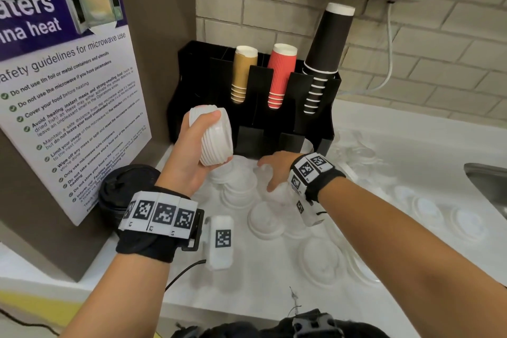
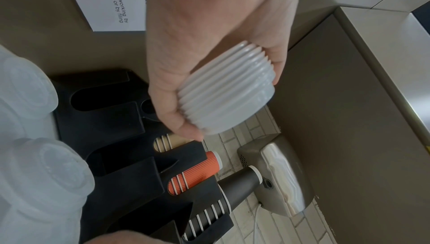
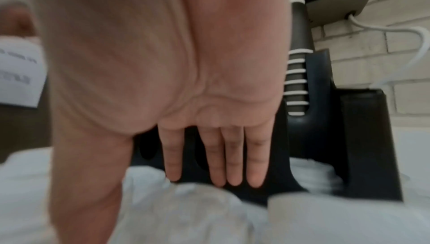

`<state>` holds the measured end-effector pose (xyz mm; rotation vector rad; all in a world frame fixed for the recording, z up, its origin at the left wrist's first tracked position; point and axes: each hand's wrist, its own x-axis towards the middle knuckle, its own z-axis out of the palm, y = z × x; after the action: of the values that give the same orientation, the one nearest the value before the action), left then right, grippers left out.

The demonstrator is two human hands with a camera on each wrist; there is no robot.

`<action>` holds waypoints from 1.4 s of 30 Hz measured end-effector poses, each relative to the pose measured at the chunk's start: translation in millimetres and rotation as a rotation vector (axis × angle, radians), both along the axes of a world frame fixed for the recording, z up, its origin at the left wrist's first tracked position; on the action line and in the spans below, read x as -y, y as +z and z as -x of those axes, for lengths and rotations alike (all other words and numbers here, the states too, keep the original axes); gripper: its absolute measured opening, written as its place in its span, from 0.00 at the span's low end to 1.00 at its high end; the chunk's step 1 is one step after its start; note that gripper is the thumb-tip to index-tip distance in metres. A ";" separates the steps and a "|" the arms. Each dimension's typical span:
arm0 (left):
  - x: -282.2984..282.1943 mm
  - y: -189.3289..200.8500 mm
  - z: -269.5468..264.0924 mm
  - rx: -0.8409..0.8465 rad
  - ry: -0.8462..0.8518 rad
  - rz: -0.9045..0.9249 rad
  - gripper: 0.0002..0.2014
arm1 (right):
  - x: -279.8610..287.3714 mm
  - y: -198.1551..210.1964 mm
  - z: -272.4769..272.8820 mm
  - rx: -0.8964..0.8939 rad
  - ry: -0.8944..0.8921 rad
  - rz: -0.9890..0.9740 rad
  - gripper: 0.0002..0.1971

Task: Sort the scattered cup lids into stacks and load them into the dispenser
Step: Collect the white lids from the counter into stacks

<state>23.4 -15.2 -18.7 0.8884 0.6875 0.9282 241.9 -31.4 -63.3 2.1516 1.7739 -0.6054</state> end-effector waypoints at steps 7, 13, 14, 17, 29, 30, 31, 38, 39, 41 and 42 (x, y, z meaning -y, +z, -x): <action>0.0 -3.0 0.2 -0.019 -0.020 -0.001 0.21 | -7.0 -16.7 -5.0 -0.042 -0.005 -0.056 0.39; -0.8 -8.9 -6.2 -0.052 -0.046 0.013 0.20 | 15.4 16.0 -22.0 -0.190 -0.124 -0.267 0.33; -0.7 -10.4 -7.4 -0.057 -0.050 0.027 0.21 | 23.3 22.1 -24.0 -0.288 -0.165 -0.317 0.31; 1.6 -16.4 -13.7 -0.062 -0.078 0.061 0.21 | 53.7 37.2 -16.8 -0.737 -0.286 -0.472 0.26; 26.0 -30.5 -46.0 -0.062 -0.322 -0.014 0.26 | 106.9 31.2 35.3 -1.107 -0.274 -0.820 0.30; 26.6 -30.3 -47.3 -0.057 -0.328 -0.021 0.26 | 107.7 30.0 36.1 -1.105 -0.280 -0.832 0.30; 27.5 -29.5 -48.5 -0.054 -0.331 -0.028 0.26 | 107.9 29.0 36.8 -1.102 -0.284 -0.845 0.30; 30.2 -30.5 -50.3 -0.039 -0.321 -0.031 0.29 | 105.9 28.5 43.2 -1.091 -0.302 -0.894 0.30; 30.0 -31.4 -50.2 -0.041 -0.314 -0.030 0.31 | 105.2 28.9 44.3 -1.099 -0.304 -0.890 0.31; 28.6 -31.4 -50.2 -0.041 -0.286 -0.021 0.32 | 103.0 30.4 46.8 -1.106 -0.286 -0.864 0.31; 27.5 -30.6 -50.5 -0.039 -0.271 -0.013 0.30 | 101.9 32.0 47.0 -1.102 -0.272 -0.838 0.30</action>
<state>73.8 -42.6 -49.4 0.9859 0.5779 0.6758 194.9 -133.4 -31.4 2.9298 2.6082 -1.5729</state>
